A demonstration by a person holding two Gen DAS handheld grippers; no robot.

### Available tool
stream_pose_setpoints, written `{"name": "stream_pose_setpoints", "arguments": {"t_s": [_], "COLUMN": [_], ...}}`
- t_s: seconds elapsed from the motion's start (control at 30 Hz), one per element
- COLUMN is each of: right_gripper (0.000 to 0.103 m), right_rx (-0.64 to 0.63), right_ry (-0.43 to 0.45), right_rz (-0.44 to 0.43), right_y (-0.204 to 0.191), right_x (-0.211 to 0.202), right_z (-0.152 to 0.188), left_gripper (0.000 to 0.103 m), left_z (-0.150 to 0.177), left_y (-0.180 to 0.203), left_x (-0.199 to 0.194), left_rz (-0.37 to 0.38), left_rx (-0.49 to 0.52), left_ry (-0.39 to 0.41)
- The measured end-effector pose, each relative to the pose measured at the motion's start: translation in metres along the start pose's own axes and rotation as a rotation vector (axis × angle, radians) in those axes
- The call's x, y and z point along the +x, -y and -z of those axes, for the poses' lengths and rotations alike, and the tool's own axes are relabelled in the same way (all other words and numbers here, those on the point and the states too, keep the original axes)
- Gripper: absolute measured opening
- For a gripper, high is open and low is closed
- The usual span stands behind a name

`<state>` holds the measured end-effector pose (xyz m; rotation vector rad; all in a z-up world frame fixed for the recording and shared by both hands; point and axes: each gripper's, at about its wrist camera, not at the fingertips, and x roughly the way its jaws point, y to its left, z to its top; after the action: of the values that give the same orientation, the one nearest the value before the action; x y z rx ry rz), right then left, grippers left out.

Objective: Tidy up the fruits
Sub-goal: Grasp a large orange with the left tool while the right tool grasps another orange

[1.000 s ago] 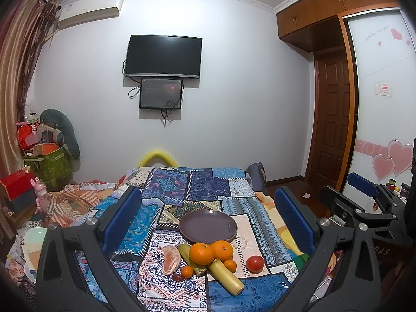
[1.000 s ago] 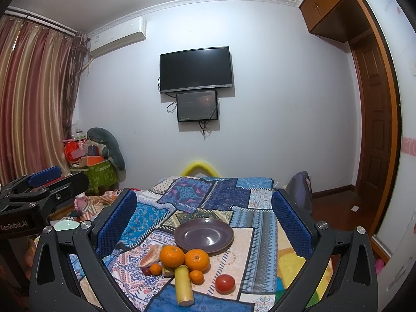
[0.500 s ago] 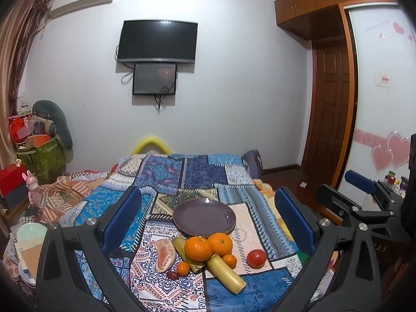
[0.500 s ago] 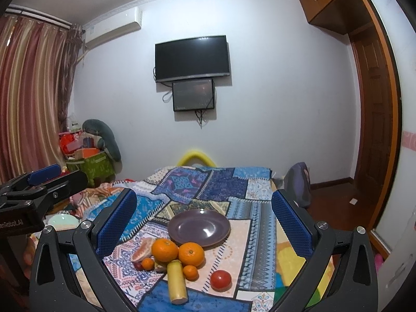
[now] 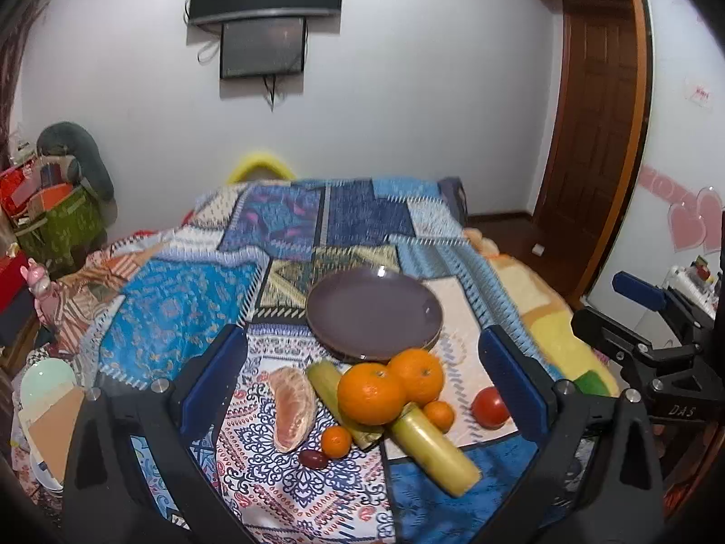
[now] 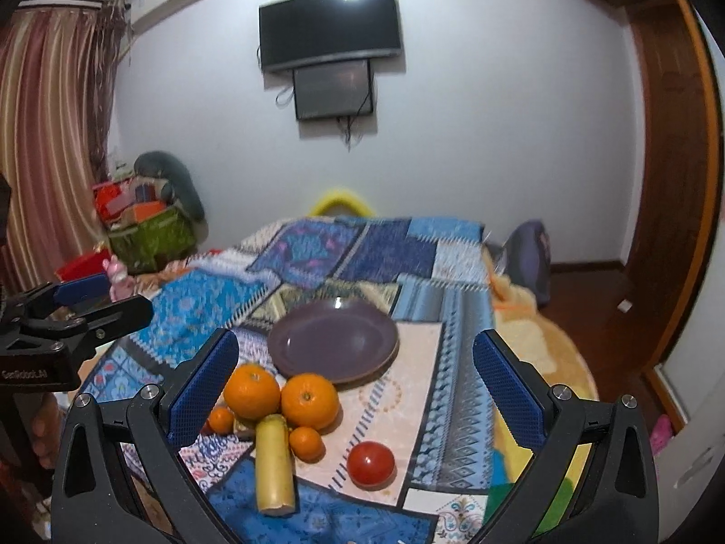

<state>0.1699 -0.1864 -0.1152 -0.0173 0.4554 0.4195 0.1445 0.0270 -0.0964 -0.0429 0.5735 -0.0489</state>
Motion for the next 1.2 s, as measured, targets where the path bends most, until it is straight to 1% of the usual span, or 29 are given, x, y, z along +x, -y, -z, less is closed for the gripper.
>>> {"name": "stream_pose_setpoints", "arguments": {"t_s": [0.03,0.2,0.27,0.33,0.43,0.5,0.6,0.73,0.77,0.8,0.83,0.93,1.07,1.2], "right_gripper": [0.103,0.103,0.102,0.097,0.093,0.087,0.081,0.075,0.073,0.073,0.072,0.072,0.072,0.072], "right_rx": [-0.005,-0.002,-0.005,-0.007,-0.01,-0.013,-0.016,-0.017,-0.016,-0.015,-0.016,-0.018,-0.018,-0.037], "right_ry": [-0.023,-0.081,-0.111,-0.13,-0.165,-0.189,-0.222,-0.261,-0.267,-0.276,-0.281,-0.298,-0.325,-0.342], "right_rz": [-0.004,-0.038,-0.051,-0.062,-0.075,-0.088,-0.111,-0.134,-0.14,-0.148,-0.151,-0.163,-0.183,-0.195], "right_y": [0.001,0.005,0.006,0.006,0.008,0.008,0.009,0.009,0.009,0.009,0.009,0.009,0.007,-0.002], "right_x": [0.007,0.031,0.042,0.051,0.063,0.072,0.083,0.096,0.098,0.101,0.103,0.109,0.117,0.125], "right_z": [0.001,0.009,0.011,0.012,0.017,0.02,0.025,0.03,0.031,0.033,0.034,0.037,0.039,0.04], "left_gripper": [0.103,0.102,0.097,0.091,0.086,0.084,0.084,0.083,0.082,0.078,0.074,0.066,0.064,0.064], "left_z": [0.001,0.01,0.014,0.019,0.026,0.03,0.035,0.042,0.044,0.046,0.048,0.052,0.053,0.051], "left_y": [-0.002,-0.005,-0.007,-0.01,-0.012,-0.012,-0.009,-0.004,-0.003,-0.002,-0.001,-0.001,-0.001,-0.008], "left_x": [0.007,0.043,0.059,0.075,0.094,0.104,0.114,0.127,0.131,0.134,0.137,0.143,0.142,0.139], "left_rz": [0.0,0.007,0.021,0.03,0.05,0.06,0.07,0.09,0.092,0.09,0.085,0.114,0.123,0.128], "left_rx": [0.004,0.032,0.035,0.024,0.007,0.003,0.014,0.024,0.028,0.032,0.036,0.023,0.02,-0.009], "left_ry": [-0.016,-0.113,-0.167,-0.216,-0.276,-0.303,-0.328,-0.367,-0.375,-0.382,-0.388,-0.4,-0.39,-0.385]}}
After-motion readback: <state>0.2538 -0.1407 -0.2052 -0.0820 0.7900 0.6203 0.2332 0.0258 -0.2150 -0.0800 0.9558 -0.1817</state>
